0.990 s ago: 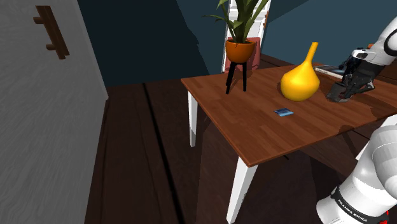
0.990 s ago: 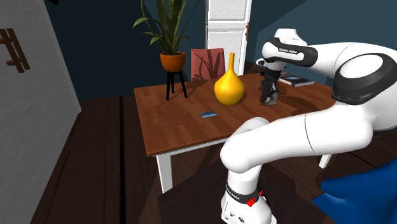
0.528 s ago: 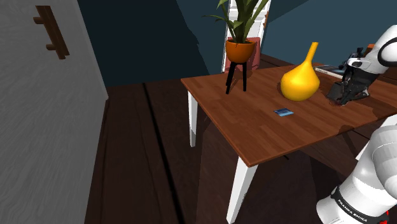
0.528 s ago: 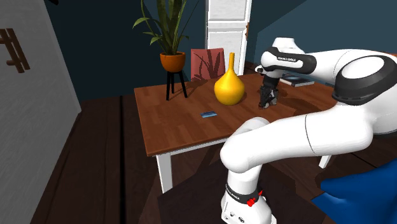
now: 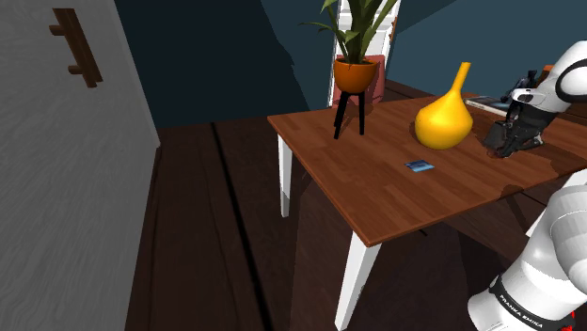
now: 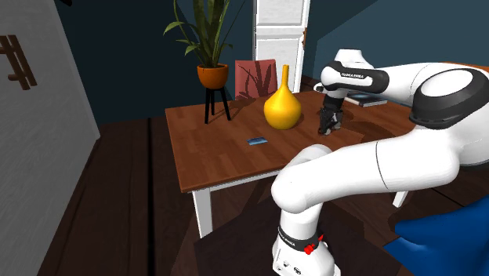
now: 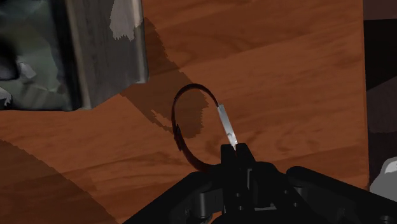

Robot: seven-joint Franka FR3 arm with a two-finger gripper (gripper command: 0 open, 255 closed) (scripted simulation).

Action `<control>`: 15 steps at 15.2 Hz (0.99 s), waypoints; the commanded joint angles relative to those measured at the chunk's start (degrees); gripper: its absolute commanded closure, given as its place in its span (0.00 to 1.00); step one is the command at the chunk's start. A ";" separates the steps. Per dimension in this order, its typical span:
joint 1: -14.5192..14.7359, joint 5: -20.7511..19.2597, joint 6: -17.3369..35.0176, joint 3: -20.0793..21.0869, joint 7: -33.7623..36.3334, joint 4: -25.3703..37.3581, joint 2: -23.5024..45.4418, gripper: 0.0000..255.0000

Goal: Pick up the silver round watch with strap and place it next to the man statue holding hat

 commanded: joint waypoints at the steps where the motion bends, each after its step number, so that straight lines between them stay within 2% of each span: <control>1: 0.00 0.00 0.00 0.00 0.00 0.00 0.00 0.00; 6: 0.00 0.00 0.00 0.00 0.00 0.00 0.00 0.00; 10: -0.47 3.81 -5.85 5.08 -1.31 4.81 0.31 0.00; 15: -0.47 3.81 -5.85 5.08 -1.31 4.81 0.31 0.00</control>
